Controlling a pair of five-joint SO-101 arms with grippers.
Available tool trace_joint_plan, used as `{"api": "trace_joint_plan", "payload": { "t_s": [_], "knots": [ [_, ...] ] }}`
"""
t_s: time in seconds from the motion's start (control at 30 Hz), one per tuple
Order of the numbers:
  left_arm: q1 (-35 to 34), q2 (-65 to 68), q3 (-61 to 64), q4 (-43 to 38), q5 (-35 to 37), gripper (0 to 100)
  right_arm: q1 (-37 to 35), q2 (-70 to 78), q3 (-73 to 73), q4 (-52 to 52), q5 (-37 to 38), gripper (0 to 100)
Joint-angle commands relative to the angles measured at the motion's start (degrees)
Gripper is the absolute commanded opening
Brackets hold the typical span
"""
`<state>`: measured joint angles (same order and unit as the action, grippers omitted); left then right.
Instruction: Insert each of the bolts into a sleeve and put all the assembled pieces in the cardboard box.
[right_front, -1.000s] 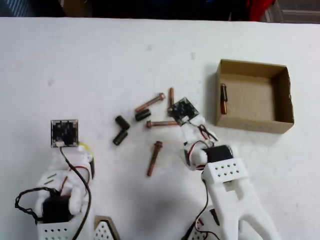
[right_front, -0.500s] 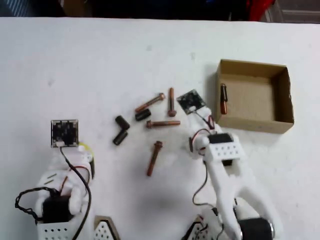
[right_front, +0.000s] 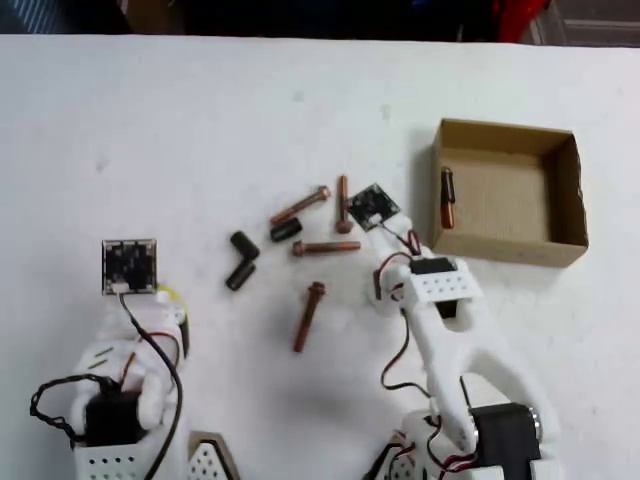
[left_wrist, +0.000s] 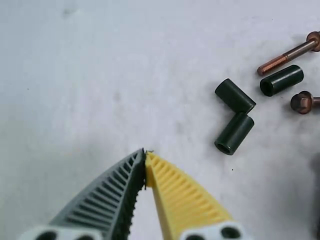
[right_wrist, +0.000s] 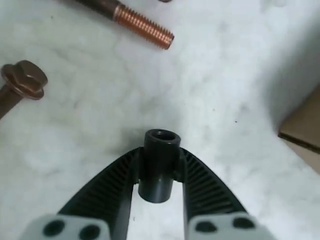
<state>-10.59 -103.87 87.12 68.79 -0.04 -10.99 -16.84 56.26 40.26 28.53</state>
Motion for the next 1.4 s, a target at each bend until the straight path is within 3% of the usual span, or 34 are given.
{"api": "trace_joint_plan", "payload": {
  "t_s": [0.0, 0.47, 1.1, 1.37],
  "knots": [
    [-0.2, -0.5, -0.4, -1.8, -0.5, 2, 0.7, -0.2, -2.5, -0.1, 0.7, 8.7],
    [-0.2, -0.5, -0.4, -1.8, -0.5, 2, 0.4, -0.1, -1.6, -0.3, 4.3, 10.2],
    [-0.2, -0.5, -0.4, -1.8, -0.4, 2, 0.3, 0.0, -4.5, 2.6, 2.7, 10.1],
    [-0.2, -0.5, -0.4, -1.8, -0.4, 2, 0.7, 13.4, -14.6, 6.6, 2.6, 7.4]
  ]
}}
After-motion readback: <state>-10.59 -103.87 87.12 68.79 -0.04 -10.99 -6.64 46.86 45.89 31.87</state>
